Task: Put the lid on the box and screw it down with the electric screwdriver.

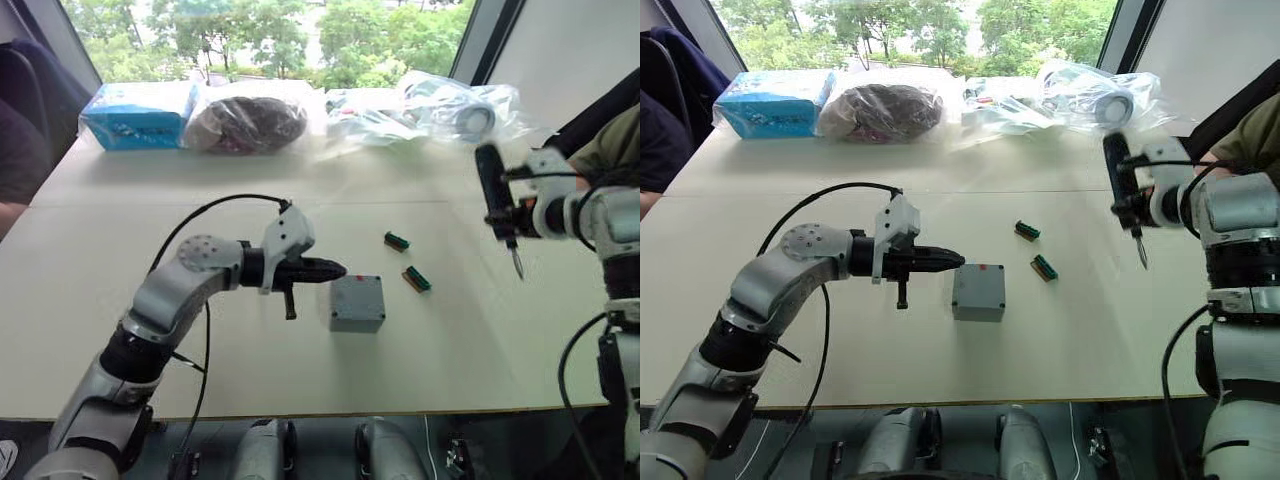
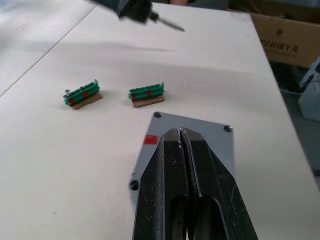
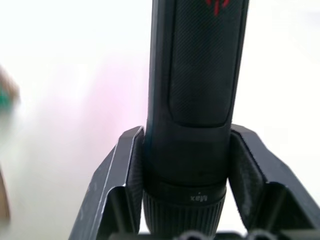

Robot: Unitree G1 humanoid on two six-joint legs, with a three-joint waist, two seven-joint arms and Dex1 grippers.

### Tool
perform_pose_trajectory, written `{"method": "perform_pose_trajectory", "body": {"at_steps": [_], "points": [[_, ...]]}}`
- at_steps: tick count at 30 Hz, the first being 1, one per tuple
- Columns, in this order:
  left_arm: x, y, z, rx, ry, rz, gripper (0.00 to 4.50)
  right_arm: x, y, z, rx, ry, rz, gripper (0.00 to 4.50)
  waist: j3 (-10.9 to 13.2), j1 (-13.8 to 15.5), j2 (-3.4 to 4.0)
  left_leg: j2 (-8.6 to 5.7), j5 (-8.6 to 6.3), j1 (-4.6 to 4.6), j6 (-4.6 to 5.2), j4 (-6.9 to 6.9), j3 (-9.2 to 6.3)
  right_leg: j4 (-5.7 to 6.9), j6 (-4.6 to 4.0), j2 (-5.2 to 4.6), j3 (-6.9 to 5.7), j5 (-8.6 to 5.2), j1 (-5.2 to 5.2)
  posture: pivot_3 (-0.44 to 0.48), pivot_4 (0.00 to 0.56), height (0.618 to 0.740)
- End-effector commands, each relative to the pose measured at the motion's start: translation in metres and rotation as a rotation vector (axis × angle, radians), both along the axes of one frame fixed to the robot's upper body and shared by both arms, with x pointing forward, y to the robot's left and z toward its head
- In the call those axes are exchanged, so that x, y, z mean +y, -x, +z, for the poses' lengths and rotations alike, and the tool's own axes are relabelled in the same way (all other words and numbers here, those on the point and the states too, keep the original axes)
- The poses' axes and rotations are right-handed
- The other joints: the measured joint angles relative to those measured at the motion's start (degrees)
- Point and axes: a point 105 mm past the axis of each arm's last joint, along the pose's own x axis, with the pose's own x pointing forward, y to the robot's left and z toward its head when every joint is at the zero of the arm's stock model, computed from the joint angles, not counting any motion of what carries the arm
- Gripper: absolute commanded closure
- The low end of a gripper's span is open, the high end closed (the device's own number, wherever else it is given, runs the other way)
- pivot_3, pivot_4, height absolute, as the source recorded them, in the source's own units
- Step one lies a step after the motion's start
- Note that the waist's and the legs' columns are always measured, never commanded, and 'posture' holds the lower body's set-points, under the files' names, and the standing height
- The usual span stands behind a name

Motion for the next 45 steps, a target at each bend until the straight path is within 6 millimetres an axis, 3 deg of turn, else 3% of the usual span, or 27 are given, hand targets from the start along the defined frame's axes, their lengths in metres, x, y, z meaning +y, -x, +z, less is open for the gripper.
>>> {"method": "perform_pose_trajectory", "body": {"at_steps": [1, 4, 6, 9, 13, 21, 38, 45], "points": [[-0.007, 0.002, 0.002, -0.046, -0.04, -0.072, 4.5, 0.04, 0.018, 0.076, -0.51, -0.324, 0.115, 2.72, 0.02, 0.07, 0.02, 0.06, 0.04, 0.0, -0.06, -0.08, 0.02, 0.0, 0.0, 0.06, 0.03, 0.0, -0.04, 0.0, 0.15, 0.74], [-0.012, 0.003, 0.002, -0.056, -0.055, -0.109, 4.5, 0.066, 0.043, 0.08, -0.612, -0.51, 0.215, 2.72, 0.07, 0.61, 0.12, 0.3, 0.16, -0.02, -0.26, -0.15, -0.02, 0.09, 0.01, 0.22, 0.04, 0.0, -0.12, 0.0, 0.15, 0.74], [-0.015, 0.005, 0.001, -0.057, -0.064, -0.134, 4.5, 0.091, 0.064, 0.073, -0.63, -0.501, 0.345, 2.72, 0.08, 1.75, 0.12, 0.31, 0.17, -0.06, -0.29, -0.13, -0.07, 0.09, -0.02, 0.25, 0.01, -0.01, -0.1, 0.0, 0.15, 0.74], [-0.018, 0.003, -0.004, -0.069, -0.095, -0.135, 4.5, 0.125, 0.087, 0.047, -0.592, -0.413, 0.484, 2.72, 0.08, 1.7, 0.12, 0.21, 0.0, -0.02, 0.0, 0.04, -0.1, 0.05, -0.06, 0.16, 0.01, 0.03, 0.06, 0.0, 0.15, 0.74], [-0.023, 0.003, -0.014, -0.084, -0.14, -0.149, 4.5, 0.144, 0.101, 0.024, -0.568, -0.402, 0.54, 2.72, 0.08, 1.26, 0.12, 0.14, -0.23, 0.07, 0.4, 0.13, -0.06, 0.04, -0.06, 0.1, 0.08, 0.04, 0.15, 0.0, 0.15, 0.74], [-0.028, 0.001, -0.038, -0.105, -0.229, -0.175, 4.5, 0.146, 0.094, 0.007, -0.564, -0.395, 0.512, 2.72, 0.07, 1.53, 0.12, 0.15, -0.22, 0.07, 0.38, 0.14, -0.08, 0.07, -0.07, 0.14, 0.07, 0.03, 0.12, 0.0, 0.15, 0.74], [-0.025, 0.002, -0.039, -0.082, -0.219, -0.164, 4.5, 0.149, 0.094, -0.011, -0.53, -0.342, 0.507, 2.72, 0.07, 1.43, 0.12, 0.17, -0.22, 0.09, 0.38, 0.16, -0.09, 0.07, -0.07, 0.14, 0.08, 0.03, 0.14, 0.0, 0.15, 0.74], [-0.023, 0.002, -0.04, -0.074, -0.222, -0.159, 4.5, 0.148, 0.1, -0.041, -0.486, -0.271, 0.498, 2.72, 0.01, 1.51, 0.04, 0.17, -0.23, 0.15, 0.39, 0.16, -0.11, 0.06, -0.07, 0.15, 0.07, 0.02, 0.22, 0.0, 0.15, 0.74]]}}
